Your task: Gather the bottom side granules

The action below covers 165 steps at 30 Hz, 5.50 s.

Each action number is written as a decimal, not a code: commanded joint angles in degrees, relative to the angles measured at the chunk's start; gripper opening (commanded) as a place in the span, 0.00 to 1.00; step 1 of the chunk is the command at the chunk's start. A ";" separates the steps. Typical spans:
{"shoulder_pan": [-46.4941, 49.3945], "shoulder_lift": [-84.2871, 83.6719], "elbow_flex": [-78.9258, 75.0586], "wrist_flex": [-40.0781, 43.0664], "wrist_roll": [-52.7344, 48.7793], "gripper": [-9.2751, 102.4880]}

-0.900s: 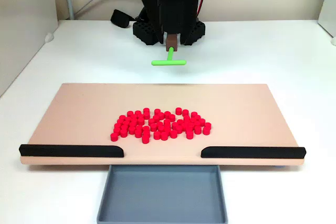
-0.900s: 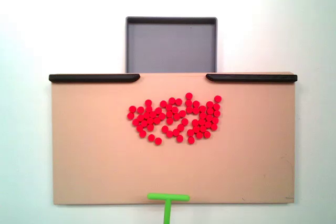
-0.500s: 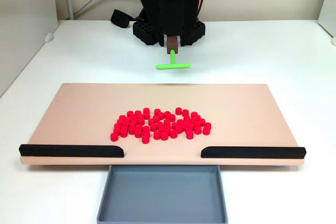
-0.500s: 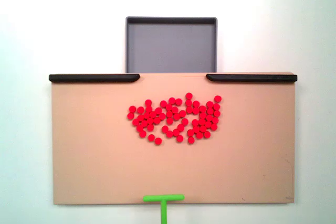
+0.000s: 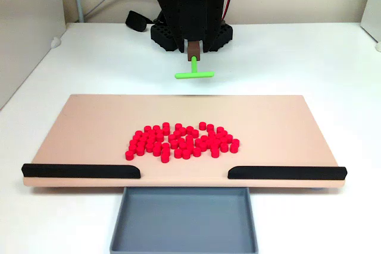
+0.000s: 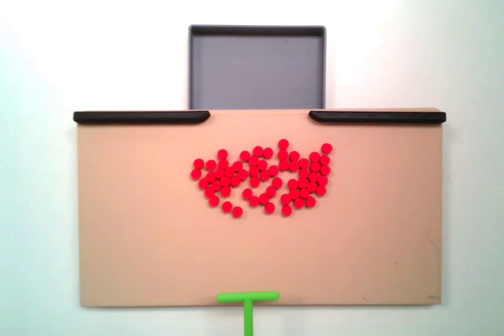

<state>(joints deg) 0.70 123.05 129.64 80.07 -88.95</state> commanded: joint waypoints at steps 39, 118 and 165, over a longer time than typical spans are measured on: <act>3.87 -4.57 -1.05 -5.71 -3.52 0.08; 1.85 -19.51 -6.42 -14.50 -1.41 0.08; 2.02 -30.41 -17.58 -14.50 -1.49 0.08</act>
<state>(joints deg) 2.64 92.90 112.94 65.83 -90.53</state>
